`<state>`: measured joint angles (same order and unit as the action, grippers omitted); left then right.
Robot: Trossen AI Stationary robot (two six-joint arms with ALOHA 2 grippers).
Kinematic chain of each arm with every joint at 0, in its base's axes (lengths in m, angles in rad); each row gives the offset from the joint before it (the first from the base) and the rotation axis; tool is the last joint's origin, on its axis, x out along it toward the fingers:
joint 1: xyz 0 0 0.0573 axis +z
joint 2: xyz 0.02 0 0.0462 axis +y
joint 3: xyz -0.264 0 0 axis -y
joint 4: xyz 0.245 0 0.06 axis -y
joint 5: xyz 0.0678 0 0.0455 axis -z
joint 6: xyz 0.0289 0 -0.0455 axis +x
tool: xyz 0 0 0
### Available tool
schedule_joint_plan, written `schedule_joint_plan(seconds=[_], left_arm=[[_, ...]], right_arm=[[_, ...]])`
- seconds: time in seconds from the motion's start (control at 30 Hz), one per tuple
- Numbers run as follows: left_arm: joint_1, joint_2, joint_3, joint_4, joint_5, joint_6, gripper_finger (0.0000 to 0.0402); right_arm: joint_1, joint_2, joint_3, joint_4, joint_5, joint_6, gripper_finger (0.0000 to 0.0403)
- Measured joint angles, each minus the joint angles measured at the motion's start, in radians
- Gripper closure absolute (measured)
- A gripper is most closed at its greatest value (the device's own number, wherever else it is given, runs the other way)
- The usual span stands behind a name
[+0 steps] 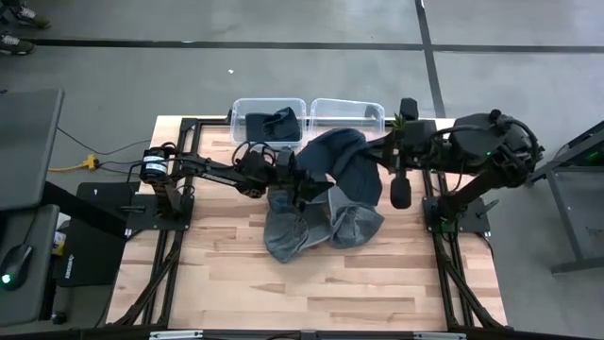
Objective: Pick and place caps into container
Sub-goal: Put the bottom dark blue cap into the left transparent container
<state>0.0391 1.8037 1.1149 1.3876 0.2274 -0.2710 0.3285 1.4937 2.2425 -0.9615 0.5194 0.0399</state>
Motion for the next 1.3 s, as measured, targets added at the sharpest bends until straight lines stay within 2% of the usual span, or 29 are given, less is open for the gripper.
schedule_joint_plan(seconds=[0.2, 0.43, 0.7, 0.83, 0.93, 1.1, 1.3], left_arm=[[0.0, 0.0, 0.0, 0.0, 0.0, -0.022, 0.0246], [0.0, 0.0, 0.0, -0.07, -0.028, -0.023, 0.0383], [0.001, -0.001, 0.0, -0.116, -0.059, -0.023, 0.0392], [0.001, -0.001, 0.0, -0.136, -0.066, -0.023, 0.0393], [0.001, -0.002, 0.0, -0.152, -0.066, -0.023, 0.0393], [0.008, -0.003, 0.0, -0.184, -0.075, -0.024, 0.0393], [0.042, -0.01, -0.002, -0.273, -0.053, -0.039, 0.0394]], right_arm=[[-0.023, 0.0, 0.0, -0.007, 0.002, 0.002, 0.0403], [-0.028, 0.0, 0.0, -0.044, 0.009, 0.011, 0.0403], [-0.028, 0.0, 0.0, -0.074, 0.03, 0.029, 0.0401], [-0.028, -0.002, 0.0, -0.076, 0.031, 0.022, 0.0384], [-0.028, -0.008, 0.0, -0.081, 0.044, 0.008, 0.0357], [-0.028, -0.015, 0.0, -0.116, 0.079, -0.014, 0.029], [-0.028, -0.044, 0.0, -0.191, 0.18, 0.014, 0.0212]])
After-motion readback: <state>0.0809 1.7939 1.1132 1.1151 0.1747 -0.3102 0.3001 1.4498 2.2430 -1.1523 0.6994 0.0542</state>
